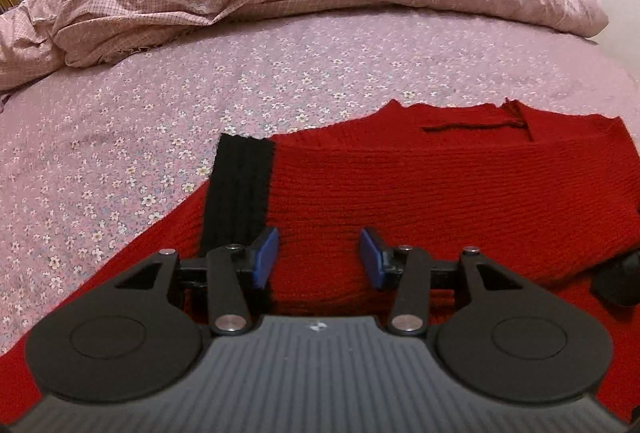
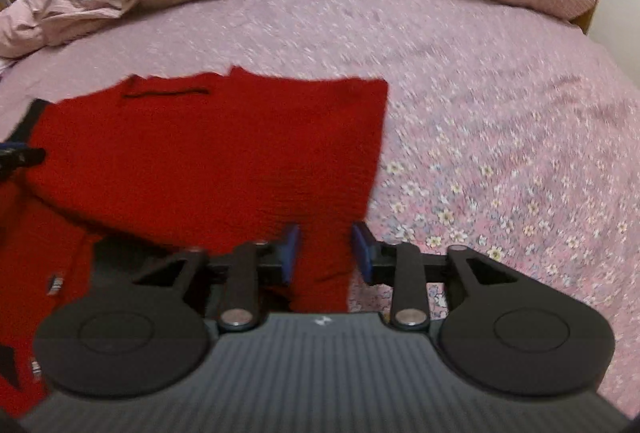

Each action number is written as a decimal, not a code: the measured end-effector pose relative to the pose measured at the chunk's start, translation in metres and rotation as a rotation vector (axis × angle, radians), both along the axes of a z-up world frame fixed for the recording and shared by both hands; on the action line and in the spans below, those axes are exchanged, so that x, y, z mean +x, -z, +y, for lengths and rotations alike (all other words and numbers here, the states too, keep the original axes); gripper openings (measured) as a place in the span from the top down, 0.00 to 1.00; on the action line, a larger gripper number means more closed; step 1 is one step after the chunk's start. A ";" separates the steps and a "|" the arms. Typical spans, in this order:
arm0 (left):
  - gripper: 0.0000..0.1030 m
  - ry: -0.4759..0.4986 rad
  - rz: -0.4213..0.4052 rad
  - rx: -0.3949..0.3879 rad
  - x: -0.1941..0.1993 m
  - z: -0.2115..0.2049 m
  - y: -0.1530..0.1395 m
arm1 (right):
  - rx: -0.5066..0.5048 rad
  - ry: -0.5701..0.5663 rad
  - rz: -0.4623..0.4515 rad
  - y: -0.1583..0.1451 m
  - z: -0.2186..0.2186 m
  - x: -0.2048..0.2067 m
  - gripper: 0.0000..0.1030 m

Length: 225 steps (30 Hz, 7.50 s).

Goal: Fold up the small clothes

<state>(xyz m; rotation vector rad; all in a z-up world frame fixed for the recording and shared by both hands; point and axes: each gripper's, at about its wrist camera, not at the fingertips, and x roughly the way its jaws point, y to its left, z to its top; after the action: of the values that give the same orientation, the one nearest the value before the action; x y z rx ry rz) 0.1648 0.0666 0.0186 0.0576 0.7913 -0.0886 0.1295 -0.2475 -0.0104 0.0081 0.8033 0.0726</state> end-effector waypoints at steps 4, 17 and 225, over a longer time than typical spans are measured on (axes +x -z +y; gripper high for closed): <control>0.47 -0.009 -0.010 0.010 0.003 -0.002 0.001 | 0.070 0.035 -0.020 0.003 -0.009 0.001 0.61; 0.32 -0.174 -0.027 -0.073 -0.083 0.044 -0.037 | 0.088 0.058 -0.064 -0.019 -0.007 -0.025 0.54; 0.30 -0.298 0.089 -0.084 -0.074 0.045 -0.005 | 0.405 0.043 -0.172 -0.033 -0.023 -0.026 0.55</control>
<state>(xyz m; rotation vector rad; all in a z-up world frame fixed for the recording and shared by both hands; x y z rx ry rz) 0.0908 0.1118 0.0240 -0.1451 0.8762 0.1591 0.1038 -0.2709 0.0226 0.3970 0.6057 0.1913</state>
